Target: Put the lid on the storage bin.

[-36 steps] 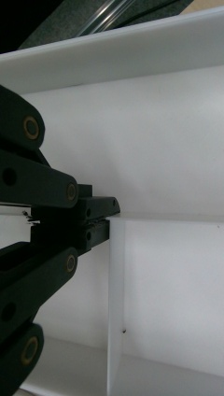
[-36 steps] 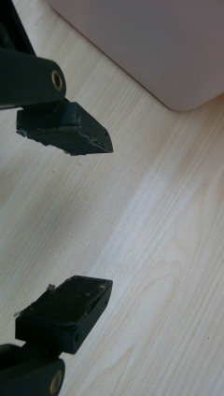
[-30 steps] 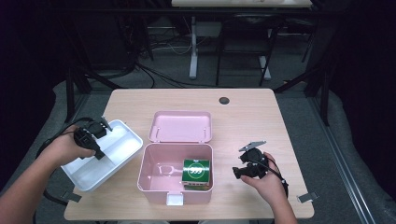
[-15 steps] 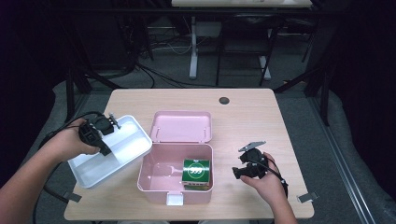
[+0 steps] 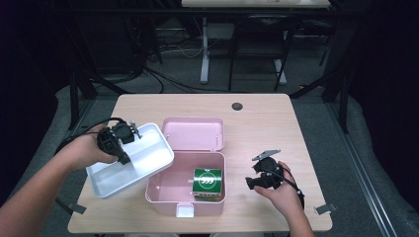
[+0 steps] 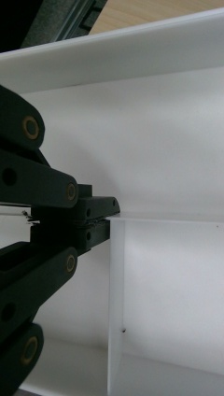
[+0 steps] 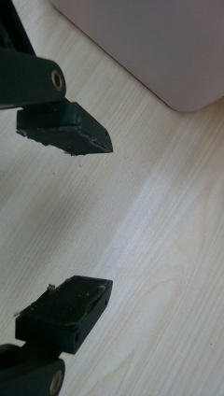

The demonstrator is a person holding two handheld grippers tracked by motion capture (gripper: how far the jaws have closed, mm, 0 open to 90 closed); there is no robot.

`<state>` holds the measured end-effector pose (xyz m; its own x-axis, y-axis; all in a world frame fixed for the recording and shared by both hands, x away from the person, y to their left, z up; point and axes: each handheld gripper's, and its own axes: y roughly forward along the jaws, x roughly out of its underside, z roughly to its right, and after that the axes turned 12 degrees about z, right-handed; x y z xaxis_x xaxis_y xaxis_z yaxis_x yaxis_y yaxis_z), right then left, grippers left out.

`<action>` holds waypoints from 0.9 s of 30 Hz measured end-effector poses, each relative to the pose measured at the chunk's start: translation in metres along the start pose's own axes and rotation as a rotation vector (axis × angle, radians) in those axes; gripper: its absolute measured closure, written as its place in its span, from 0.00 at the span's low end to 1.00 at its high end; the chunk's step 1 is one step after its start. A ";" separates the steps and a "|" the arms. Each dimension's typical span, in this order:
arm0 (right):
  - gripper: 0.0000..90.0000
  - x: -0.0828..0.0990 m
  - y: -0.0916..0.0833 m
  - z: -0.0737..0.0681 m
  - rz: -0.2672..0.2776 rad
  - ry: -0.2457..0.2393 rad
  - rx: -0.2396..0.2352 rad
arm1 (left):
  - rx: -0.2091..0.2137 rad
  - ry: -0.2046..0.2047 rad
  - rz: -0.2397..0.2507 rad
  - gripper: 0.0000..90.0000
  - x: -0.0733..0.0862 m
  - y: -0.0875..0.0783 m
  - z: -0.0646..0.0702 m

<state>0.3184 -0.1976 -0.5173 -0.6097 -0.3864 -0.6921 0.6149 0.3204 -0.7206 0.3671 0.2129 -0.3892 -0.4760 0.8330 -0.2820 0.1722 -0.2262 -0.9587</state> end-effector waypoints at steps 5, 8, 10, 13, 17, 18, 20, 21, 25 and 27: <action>0.32 0.000 0.000 0.000 -0.001 -0.002 -0.001 | 0.021 0.044 0.003 0.99 -0.015 0.003 0.010; 0.32 0.000 0.000 0.000 0.000 -0.002 -0.001 | 0.033 0.071 -0.006 0.99 -0.026 0.006 0.018; 0.32 0.000 0.000 0.000 0.001 -0.002 -0.001 | 0.044 0.086 -0.015 0.99 -0.031 0.008 0.022; 0.32 0.000 0.000 0.000 0.002 0.000 -0.005 | 0.053 0.111 -0.006 0.99 -0.039 0.012 0.029; 0.32 0.001 0.001 -0.001 0.006 -0.004 0.000 | 0.056 0.153 -0.006 0.99 -0.049 0.016 0.037; 0.32 0.001 0.001 -0.001 0.006 -0.004 0.000 | 0.056 0.172 0.000 0.99 -0.051 0.017 0.039; 0.32 0.001 0.001 -0.001 0.007 -0.002 -0.001 | 0.059 0.210 0.001 0.99 -0.056 0.017 0.043; 0.32 0.001 0.001 0.000 0.007 -0.002 -0.001 | 0.064 0.223 0.003 0.99 -0.058 0.018 0.046; 0.32 0.001 0.002 0.000 0.004 -0.002 -0.002 | 0.067 0.272 0.012 0.99 -0.068 0.019 0.055; 0.32 0.001 0.002 0.000 0.003 -0.006 0.003 | 0.071 0.292 0.025 0.99 -0.074 0.021 0.061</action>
<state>0.3185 -0.1972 -0.5197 -0.6050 -0.3905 -0.6938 0.6183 0.3186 -0.7185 0.3535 0.1161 -0.3912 -0.2026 0.9343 -0.2934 0.1154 -0.2747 -0.9546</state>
